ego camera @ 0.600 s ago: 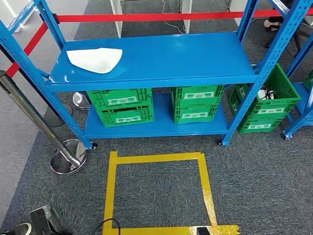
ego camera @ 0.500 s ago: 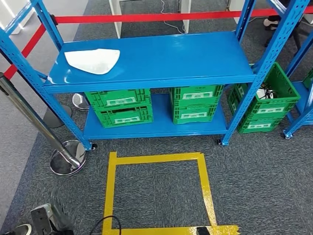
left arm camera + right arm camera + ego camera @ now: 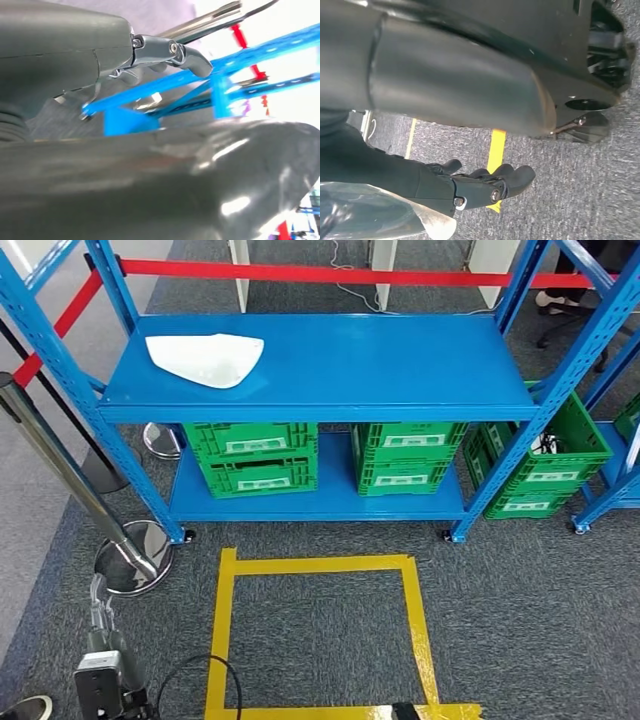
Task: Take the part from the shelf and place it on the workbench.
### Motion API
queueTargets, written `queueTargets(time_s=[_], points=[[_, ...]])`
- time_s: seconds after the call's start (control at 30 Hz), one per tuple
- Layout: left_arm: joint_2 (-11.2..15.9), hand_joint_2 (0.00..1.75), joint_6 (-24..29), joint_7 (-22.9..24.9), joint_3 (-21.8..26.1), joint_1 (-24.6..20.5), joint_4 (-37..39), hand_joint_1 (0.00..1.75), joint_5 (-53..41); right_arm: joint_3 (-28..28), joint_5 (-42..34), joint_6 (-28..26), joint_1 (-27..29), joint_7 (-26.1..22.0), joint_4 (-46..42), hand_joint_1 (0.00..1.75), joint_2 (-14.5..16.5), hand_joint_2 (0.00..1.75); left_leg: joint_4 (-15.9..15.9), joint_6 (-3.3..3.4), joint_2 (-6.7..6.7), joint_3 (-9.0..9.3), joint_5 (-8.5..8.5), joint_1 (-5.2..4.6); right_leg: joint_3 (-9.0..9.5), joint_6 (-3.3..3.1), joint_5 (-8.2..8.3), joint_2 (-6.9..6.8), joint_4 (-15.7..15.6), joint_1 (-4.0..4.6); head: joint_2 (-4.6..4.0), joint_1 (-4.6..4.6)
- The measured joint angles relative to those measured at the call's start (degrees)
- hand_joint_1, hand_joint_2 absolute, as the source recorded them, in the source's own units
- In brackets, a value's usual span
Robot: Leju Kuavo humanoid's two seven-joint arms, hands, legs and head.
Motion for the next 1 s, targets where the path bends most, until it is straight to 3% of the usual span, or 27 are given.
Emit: queueTargets(time_s=[0.07,0.1,0.13,0.2,0.27,0.3,0.43,0.5,0.57,0.6,0.63,0.67,0.73,0.77,0.83,0.93,1.0], points=[[-0.1,0.0,1.5,-0.3,-0.9,0.4,-1.4,0.0,-2.2,-0.1,0.6,0.1,0.0,0.4,0.0,0.0,0.0,0.0,-0.1,0.23,0.02,0.14,-0.11,-0.19,-3.97,0.09,-2.35,0.01,7.1,0.05,0.0,0.03],[-0.1,0.0,2.1,-0.4,-1.3,0.7,-1.8,0.0,-2.8,-0.2,0.9,0.1,0.1,0.6,0.0,0.0,0.0,0.0,0.0,0.34,0.02,0.24,-0.18,-0.34,-5.33,0.08,-2.33,0.01,9.1,0.07,0.0,0.01],[-0.2,0.0,2.6,-0.5,-1.7,0.8,-2.3,0.0,-3.1,-0.2,1.1,0.1,0.1,0.7,0.1,0.0,0.0,0.0,0.0,0.45,-0.01,0.4,-0.29,-0.48,-5.76,0.0,-1.26,0.01,9.1,0.1,0.0,0.0],[-0.2,0.0,3.2,-0.5,-2.3,1.1,-3.0,0.0,-3.1,-0.2,1.4,0.2,0.1,0.8,0.1,0.0,0.0,0.0,0.0,0.49,-0.09,0.89,-0.56,-0.68,-3.56,-0.45,3.16,-0.01,3.2,0.22,0.0,0.0],[-0.2,0.0,3.5,-0.6,-2.8,1.1,-3.5,0.0,-2.9,-0.2,1.7,0.2,0.0,0.8,0.1,0.0,0.0,0.0,0.1,0.2,-0.11,1.16,-0.89,-0.96,-0.5,-1.02,5.74,-0.06,-3.3,0.47,0.0,-0.02],[-0.1,0.0,3.6,-0.6,-3.1,1.2,-3.7,0.0,-2.6,-0.2,1.9,0.3,-0.1,0.8,0.1,0.0,0.0,0.0,0.1,-0.02,-0.09,1.17,-0.97,-1.03,0.35,-1.25,5.94,-0.04,-4.9,0.59,0.0,-0.07],[0.1,0.0,3.6,-0.6,-4.0,1.5,-4.5,0.0,-1.2,-0.2,2.2,0.5,0.1,0.8,0.1,0.0,0.1,0.0,0.7,-1.08,-0.01,1.01,-1.58,-0.9,1.14,-2.01,5.88,0.05,-6.0,0.45,0.0,-0.16],[0.2,0.0,3.7,-0.6,-4.2,1.6,-4.8,0.0,-1.0,-0.2,2.4,0.6,0.1,0.8,0.1,0.0,0.2,0.0,5.0,-1.91,0.0,-0.84,-4.11,-0.65,1.56,-2.4,5.91,-0.04,-6.3,0.14,0.0,-0.36],[0.5,0.0,3.8,-0.7,-4.6,1.8,-4.8,0.0,-0.8,-0.2,2.5,0.8,0.0,0.8,0.1,0.0,0.3,0.0,12.6,-2.61,0.02,-4.5,-7.32,-0.21,1.82,-2.63,5.71,-0.09,-6.4,0.08,0.0,-0.46],[0.6,0.0,3.9,-0.7,-4.8,1.9,-4.8,0.0,-0.7,-0.2,2.6,0.9,0.0,0.9,0.2,0.0,0.3,0.0,15.3,-2.83,0.02,-5.94,-7.91,0.02,1.97,-2.65,5.59,-0.1,-6.4,0.05,0.0,-0.46],[0.7,0.0,3.9,-0.7,-4.9,2.0,-4.8,0.0,-0.6,-0.2,2.7,0.9,0.1,0.9,0.2,0.0,0.3,0.0,16.1,-2.99,0.03,-6.54,-7.36,0.22,2.15,-2.63,5.46,-0.07,-6.4,-0.02,0.0,-0.46],[0.8,0.0,3.9,-0.7,-5.0,2.0,-4.9,0.0,-0.6,-0.2,2.8,1.0,0.1,0.9,0.2,0.0,0.3,0.0,14.7,-3.1,0.03,-6.07,-5.72,0.39,2.39,-2.53,5.3,-0.01,-6.4,-0.12,0.0,-0.46],[0.9,0.0,3.9,-0.7,-5.1,2.0,-4.9,0.0,-0.6,-0.2,2.9,1.0,0.1,0.9,0.2,0.0,0.4,0.0,7.5,-3.22,0.01,-2.94,-1.42,0.6,2.91,-2.09,4.89,0.13,-6.3,-0.33,0.0,-0.48],[1.0,0.0,3.9,-0.7,-5.1,2.0,-5.0,0.0,-0.6,-0.2,2.9,1.1,0.0,0.9,0.2,0.0,0.4,0.0,4.1,-3.12,-0.01,-1.39,-0.24,0.56,3.08,-1.71,4.64,0.21,-6.3,-0.32,0.0,-0.54],[1.1,0.0,4.0,-0.6,-5.3,2.0,-5.1,0.0,-0.5,-0.2,3.0,1.2,0.0,0.9,0.2,0.0,0.4,0.0,1.0,-2.57,-0.03,-0.08,-0.01,0.33,3.09,-0.89,4.42,0.2,-6.4,-0.21,0.0,-0.55],[1.2,0.0,4.0,-0.7,-5.5,2.3,-5.4,0.0,-0.3,-0.2,3.0,1.6,0.0,0.9,0.2,0.0,0.5,0.0,0.4,-1.32,-0.05,0.03,-0.17,0.28,3.0,0.08,4.01,0.02,-6.3,-0.33,0.0,-0.38],[1.2,0.0,4.0,-0.7,-5.7,2.2,-5.6,0.0,-0.1,-0.2,3.0,1.7,-0.1,0.9,0.2,0.0,0.5,0.0,0.0,-0.55,0.0,0.34,-0.18,0.38,1.03,0.36,1.9,0.02,-2.5,-0.34,0.0,-0.18]])
